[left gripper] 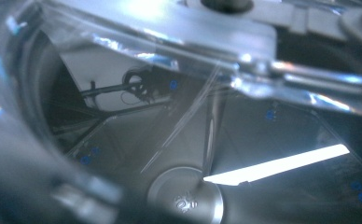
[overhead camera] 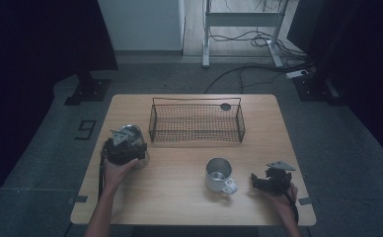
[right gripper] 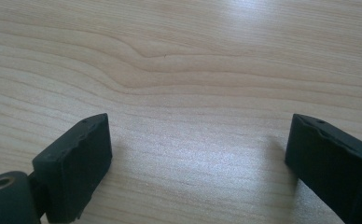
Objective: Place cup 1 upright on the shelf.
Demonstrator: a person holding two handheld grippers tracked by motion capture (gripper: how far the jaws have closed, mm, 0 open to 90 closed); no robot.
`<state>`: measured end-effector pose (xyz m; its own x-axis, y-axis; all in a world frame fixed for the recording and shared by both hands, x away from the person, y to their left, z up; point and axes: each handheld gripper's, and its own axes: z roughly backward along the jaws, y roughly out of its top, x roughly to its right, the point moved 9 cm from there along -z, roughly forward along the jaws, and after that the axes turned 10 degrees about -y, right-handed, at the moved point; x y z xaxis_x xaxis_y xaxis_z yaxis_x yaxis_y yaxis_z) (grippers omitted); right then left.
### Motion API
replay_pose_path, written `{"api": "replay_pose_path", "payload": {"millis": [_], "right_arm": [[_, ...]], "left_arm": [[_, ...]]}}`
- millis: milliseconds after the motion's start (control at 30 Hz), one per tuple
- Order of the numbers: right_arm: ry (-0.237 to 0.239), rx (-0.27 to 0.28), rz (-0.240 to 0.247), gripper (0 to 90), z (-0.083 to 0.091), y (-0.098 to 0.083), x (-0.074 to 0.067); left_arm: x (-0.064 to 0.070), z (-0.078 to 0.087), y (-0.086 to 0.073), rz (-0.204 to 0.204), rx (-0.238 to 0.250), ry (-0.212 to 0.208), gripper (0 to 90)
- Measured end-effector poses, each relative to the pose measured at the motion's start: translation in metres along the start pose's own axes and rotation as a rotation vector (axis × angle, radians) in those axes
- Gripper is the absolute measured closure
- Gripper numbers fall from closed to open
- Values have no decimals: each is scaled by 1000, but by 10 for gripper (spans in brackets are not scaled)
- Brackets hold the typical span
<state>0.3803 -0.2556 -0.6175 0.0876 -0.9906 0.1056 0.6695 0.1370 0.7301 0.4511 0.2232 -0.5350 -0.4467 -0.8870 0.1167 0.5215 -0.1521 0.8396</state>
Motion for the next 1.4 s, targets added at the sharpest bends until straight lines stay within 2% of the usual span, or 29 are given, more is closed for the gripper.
{"api": "replay_pose_path", "payload": {"millis": [267, 467, 833, 867, 1033, 1200, 1400], "right_arm": [[-2, 0, -4, 76, 0, 0, 0], [-4, 1, -5, 82, 0, 0, 1], [-4, 2, -6, 83, 0, 0, 1], [-3, 2, -5, 83, 0, 0, 1], [-1, 2, -5, 87, 0, 1, 1], [-2, 3, -6, 89, 0, 1, 1], [-4, 2, -6, 94, 0, 0, 1]], "left_arm": [[0, 1, -1, -25, 5, -10, 39], [0, 4, -2, -37, -10, -17, 40], [-3, 10, 0, -6, 11, -16, 41], [-4, 11, 2, -12, 13, -16, 41], [2, 16, 8, -11, 26, -30, 41], [5, 19, 10, -20, 13, -31, 41], [13, 23, 15, -14, 27, -65, 41]]}}
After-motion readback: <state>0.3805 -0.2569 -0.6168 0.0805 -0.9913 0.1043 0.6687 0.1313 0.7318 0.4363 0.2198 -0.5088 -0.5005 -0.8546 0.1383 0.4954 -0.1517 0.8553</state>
